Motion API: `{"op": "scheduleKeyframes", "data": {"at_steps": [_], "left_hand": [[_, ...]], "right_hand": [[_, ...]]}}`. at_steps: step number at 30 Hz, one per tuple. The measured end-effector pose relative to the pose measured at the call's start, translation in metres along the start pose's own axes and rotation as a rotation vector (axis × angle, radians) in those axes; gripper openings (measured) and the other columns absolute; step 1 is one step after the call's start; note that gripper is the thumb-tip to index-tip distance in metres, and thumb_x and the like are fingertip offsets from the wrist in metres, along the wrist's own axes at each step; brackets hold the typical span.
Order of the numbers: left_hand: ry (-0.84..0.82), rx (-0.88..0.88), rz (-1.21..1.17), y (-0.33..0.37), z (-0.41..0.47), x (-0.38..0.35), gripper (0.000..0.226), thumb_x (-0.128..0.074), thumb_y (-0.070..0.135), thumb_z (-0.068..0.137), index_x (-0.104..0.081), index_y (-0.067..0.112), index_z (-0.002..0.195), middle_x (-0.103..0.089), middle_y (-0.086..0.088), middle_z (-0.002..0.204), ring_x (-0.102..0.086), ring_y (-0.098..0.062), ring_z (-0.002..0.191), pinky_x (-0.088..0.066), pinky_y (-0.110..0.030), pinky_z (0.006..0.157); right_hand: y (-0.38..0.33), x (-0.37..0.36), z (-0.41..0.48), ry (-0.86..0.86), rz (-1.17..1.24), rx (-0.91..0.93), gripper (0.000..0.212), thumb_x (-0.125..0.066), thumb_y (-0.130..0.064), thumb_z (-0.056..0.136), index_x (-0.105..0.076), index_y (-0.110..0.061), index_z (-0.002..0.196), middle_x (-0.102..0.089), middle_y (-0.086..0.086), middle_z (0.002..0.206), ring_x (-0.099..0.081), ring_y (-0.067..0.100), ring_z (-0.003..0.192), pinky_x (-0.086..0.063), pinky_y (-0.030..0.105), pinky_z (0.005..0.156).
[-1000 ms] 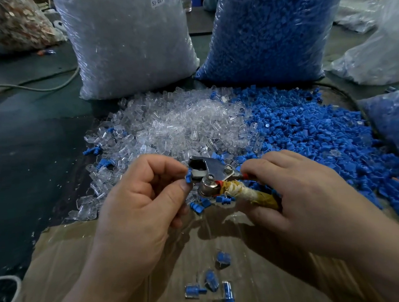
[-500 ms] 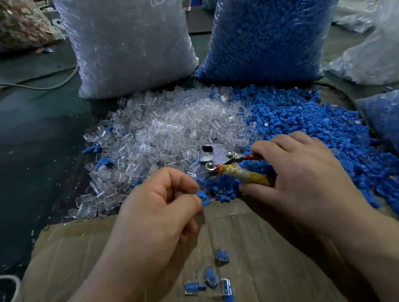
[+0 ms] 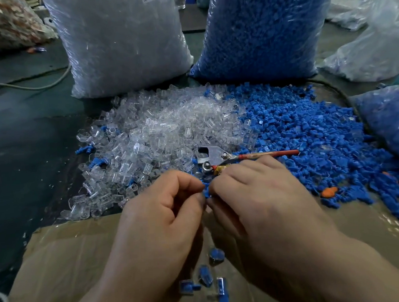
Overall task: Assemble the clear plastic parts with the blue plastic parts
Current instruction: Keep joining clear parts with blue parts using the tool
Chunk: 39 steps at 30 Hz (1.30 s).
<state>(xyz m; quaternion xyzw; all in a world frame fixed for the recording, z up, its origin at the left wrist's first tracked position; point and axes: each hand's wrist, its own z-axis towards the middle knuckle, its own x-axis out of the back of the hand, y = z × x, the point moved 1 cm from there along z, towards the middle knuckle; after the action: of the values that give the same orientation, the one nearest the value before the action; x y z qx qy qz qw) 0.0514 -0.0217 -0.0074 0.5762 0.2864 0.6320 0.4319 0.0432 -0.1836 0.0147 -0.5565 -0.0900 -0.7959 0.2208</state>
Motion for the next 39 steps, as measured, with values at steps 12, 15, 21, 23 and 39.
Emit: {"op": "scheduleKeyframes", "data": {"at_steps": [12,15,21,23,39], "left_hand": [[-0.155,0.029,-0.186,0.007,0.003,0.014,0.051,-0.052,0.071,0.088,-0.062,0.021,0.08,-0.057,-0.002,0.057,-0.049,-0.007,0.05,-0.041,-0.03,0.044],[-0.202,-0.172,-0.133,0.01,0.002,0.016,0.026,-0.055,0.056,0.084,-0.063,0.032,0.088,-0.059,0.009,0.064,-0.051,-0.001,0.053,-0.041,-0.016,0.048],[-0.267,-0.212,0.155,0.007,0.007,0.031,0.016,-0.058,0.049,0.082,-0.064,0.036,0.088,-0.067,0.015,0.074,-0.063,-0.005,0.063,-0.043,-0.011,0.052],[-0.222,-0.138,0.381,-0.002,0.011,0.037,0.01,-0.058,0.047,0.081,-0.062,0.039,0.084,-0.065,0.025,0.073,-0.061,0.001,0.063,-0.039,-0.013,0.048],[-0.083,-0.102,0.617,-0.009,0.011,0.018,0.038,-0.053,0.064,0.076,-0.054,0.047,0.11,-0.058,0.028,0.086,-0.057,0.006,0.072,-0.047,-0.024,0.062]], "right_hand": [[-0.008,0.009,-0.002,0.064,0.236,0.016,0.028,-0.043,-0.028,0.095,-0.056,-0.014,0.075,-0.053,-0.001,0.074,-0.048,0.022,0.071,-0.041,0.038,0.066],[-0.014,0.011,-0.004,-0.107,0.796,-0.37,0.026,-0.049,-0.034,0.08,-0.048,-0.015,0.062,-0.047,-0.006,0.058,-0.045,0.011,0.057,-0.036,0.036,0.053],[0.001,0.018,-0.004,-0.502,0.804,-0.58,0.034,-0.048,-0.042,0.077,-0.053,-0.01,0.066,-0.048,0.001,0.051,-0.042,0.014,0.045,-0.035,0.034,0.045],[0.006,0.017,-0.005,-0.424,0.408,-0.461,0.039,-0.044,-0.049,0.086,-0.054,-0.013,0.074,-0.056,0.0,0.061,-0.05,0.011,0.052,-0.047,0.037,0.053],[-0.002,-0.014,0.006,-0.222,0.014,-0.264,0.039,-0.037,-0.067,0.091,-0.041,-0.036,0.115,-0.058,-0.011,0.104,-0.062,0.022,0.086,-0.034,0.034,0.055]]}}
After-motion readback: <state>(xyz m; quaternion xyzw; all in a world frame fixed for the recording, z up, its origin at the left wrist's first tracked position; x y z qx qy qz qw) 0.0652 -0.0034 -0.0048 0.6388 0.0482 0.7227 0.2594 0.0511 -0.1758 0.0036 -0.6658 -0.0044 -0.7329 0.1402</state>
